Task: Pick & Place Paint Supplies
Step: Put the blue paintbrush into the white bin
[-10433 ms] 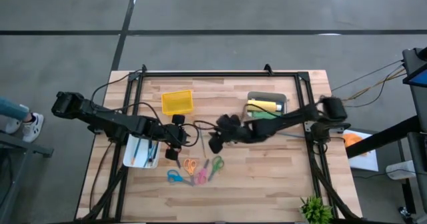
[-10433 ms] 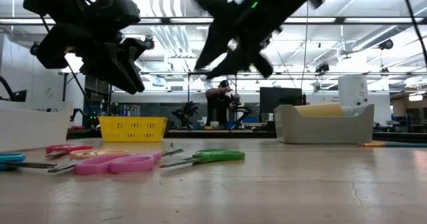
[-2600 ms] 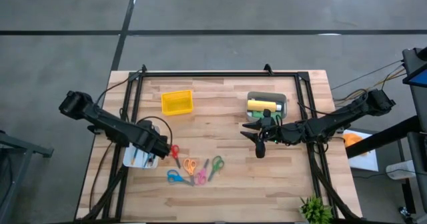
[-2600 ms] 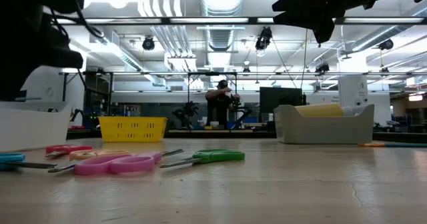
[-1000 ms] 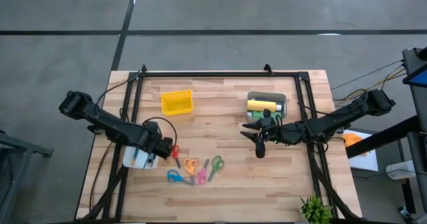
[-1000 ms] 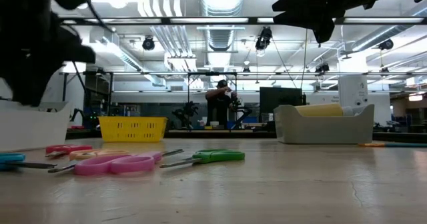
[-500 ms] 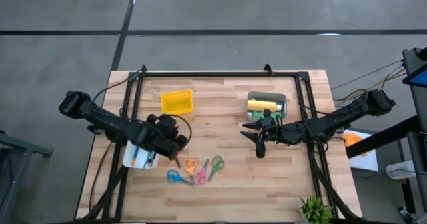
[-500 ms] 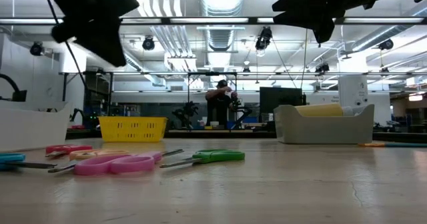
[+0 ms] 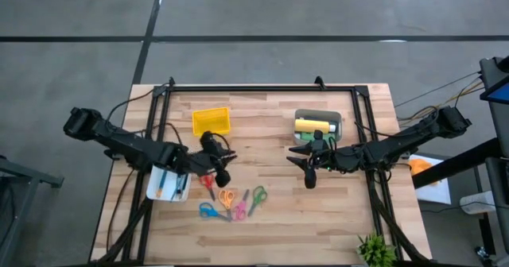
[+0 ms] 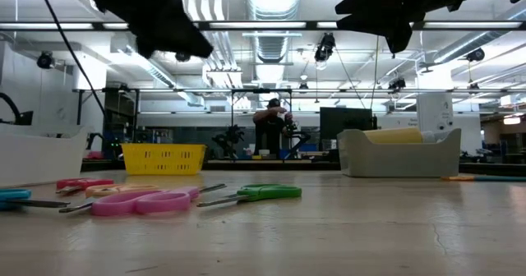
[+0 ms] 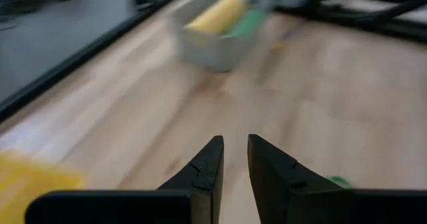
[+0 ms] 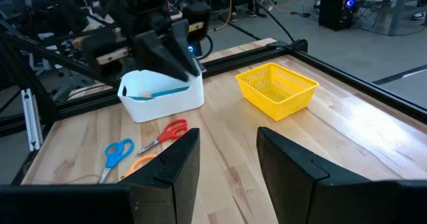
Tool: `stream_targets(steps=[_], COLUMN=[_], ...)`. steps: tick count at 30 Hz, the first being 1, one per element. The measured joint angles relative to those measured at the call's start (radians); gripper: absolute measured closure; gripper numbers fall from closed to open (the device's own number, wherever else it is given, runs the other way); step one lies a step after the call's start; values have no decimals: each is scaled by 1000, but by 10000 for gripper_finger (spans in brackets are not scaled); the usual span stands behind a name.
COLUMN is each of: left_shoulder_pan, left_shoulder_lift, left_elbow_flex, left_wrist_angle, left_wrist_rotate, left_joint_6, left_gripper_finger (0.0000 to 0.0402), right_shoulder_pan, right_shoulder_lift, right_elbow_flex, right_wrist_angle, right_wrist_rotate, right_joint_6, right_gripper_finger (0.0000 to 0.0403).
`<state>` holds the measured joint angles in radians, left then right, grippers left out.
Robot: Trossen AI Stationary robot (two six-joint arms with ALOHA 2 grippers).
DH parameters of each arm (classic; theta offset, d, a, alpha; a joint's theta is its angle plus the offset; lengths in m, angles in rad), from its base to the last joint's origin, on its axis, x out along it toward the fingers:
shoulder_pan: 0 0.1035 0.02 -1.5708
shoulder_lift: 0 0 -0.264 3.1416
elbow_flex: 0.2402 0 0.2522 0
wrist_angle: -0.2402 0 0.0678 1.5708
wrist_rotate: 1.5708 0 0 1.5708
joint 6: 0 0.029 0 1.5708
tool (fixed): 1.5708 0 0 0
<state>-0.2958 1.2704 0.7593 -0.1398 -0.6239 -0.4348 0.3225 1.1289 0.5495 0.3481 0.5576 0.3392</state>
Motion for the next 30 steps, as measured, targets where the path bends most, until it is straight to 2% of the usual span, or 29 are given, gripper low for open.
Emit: stream_targets(steps=[5, 7, 9, 14, 30], left_shoulder_pan=[57, 75, 89, 93, 93], left_shoulder_lift=[-60, -83, -103, -149, -155], left_elbow_flex=[-172, -236, -284, -343, -354], left_wrist_angle=[462, 601, 664, 664, 659], left_wrist_rotate=[337, 413, 423, 430, 426], left_joint_6=[272, 314, 309, 297, 296], left_gripper_finger=[331, 331, 331, 331, 331], right_shoulder_pan=[0, 0, 0, 0, 0], right_shoulder_lift=[0, 0, 0, 0, 0], right_elbow_flex=[0, 0, 0, 0, 0], right_wrist_angle=[0, 0, 0, 0, 0], right_wrist_rotate=[0, 0, 0, 0, 0], right_joint_6=[0, 0, 0, 0, 0], right_gripper_finger=[254, 254, 254, 254, 254])
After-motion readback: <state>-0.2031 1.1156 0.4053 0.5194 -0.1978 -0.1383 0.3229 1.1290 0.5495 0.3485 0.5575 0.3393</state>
